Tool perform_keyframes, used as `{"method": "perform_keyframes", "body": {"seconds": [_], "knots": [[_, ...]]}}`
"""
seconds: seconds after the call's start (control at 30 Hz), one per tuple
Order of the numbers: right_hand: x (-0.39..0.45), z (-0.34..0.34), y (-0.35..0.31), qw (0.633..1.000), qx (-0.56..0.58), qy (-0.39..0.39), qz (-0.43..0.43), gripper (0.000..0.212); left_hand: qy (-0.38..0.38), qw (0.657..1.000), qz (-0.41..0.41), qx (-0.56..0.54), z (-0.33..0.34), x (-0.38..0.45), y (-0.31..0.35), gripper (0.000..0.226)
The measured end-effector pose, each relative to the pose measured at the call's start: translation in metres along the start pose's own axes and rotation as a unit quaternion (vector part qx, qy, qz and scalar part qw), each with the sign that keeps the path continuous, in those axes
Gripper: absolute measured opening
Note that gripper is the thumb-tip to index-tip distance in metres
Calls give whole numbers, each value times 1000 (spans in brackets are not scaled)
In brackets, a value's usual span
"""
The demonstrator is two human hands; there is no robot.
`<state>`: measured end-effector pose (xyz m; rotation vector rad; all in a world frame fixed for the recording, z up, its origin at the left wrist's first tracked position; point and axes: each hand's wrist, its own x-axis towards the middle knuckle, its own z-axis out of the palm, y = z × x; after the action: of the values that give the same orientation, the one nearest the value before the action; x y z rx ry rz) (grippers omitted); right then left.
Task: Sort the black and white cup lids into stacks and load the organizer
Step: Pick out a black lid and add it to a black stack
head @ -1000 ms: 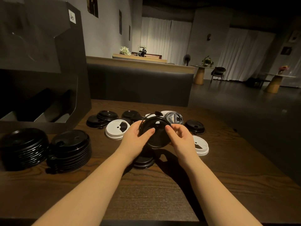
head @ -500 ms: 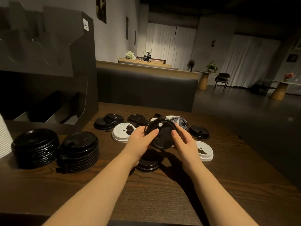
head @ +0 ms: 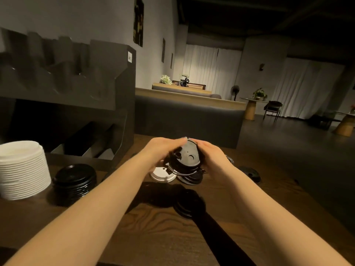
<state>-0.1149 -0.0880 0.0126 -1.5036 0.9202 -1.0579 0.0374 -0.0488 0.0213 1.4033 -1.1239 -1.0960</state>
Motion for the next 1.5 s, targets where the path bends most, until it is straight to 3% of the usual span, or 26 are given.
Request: {"method": "perform_keyframes", "body": {"seconds": [0.07,0.1,0.23,0.3,0.43,0.53,0.63,0.73,1.13,1.37,1.5], "knots": [[7,16,-2,999,-42,-3,6,29,9,997,11,75,-19,-3,5,24],[9,27,0,1000,-24,-13,15,34,30,996,5,82,-28,-2,5,18],[10,74,18,989,123,-63,56,44,127,989,-28,66,-64,-7,0,30],[5,97,23,989,122,-55,62,42,158,975,-53,150,-84,-10,-7,32],[5,129,33,994,27,-84,60,43,188,870,-63,452,-121,-9,-23,48],[5,143,41,992,-90,-81,35,43,169,819,-67,544,-129,-10,-32,53],[5,153,49,979,-182,-87,17,46,174,795,-78,576,-130,-10,-40,50],[1,154,50,970,-220,-104,8,46,158,790,-91,585,-130,-10,-48,48],[-5,157,63,988,-141,-58,9,39,133,783,-62,604,-130,-9,-50,45],[-5,166,69,979,-202,34,10,40,132,813,-53,564,-132,2,-52,42],[-5,166,63,977,-209,33,28,37,101,816,-88,563,-129,1,-45,42]]}}
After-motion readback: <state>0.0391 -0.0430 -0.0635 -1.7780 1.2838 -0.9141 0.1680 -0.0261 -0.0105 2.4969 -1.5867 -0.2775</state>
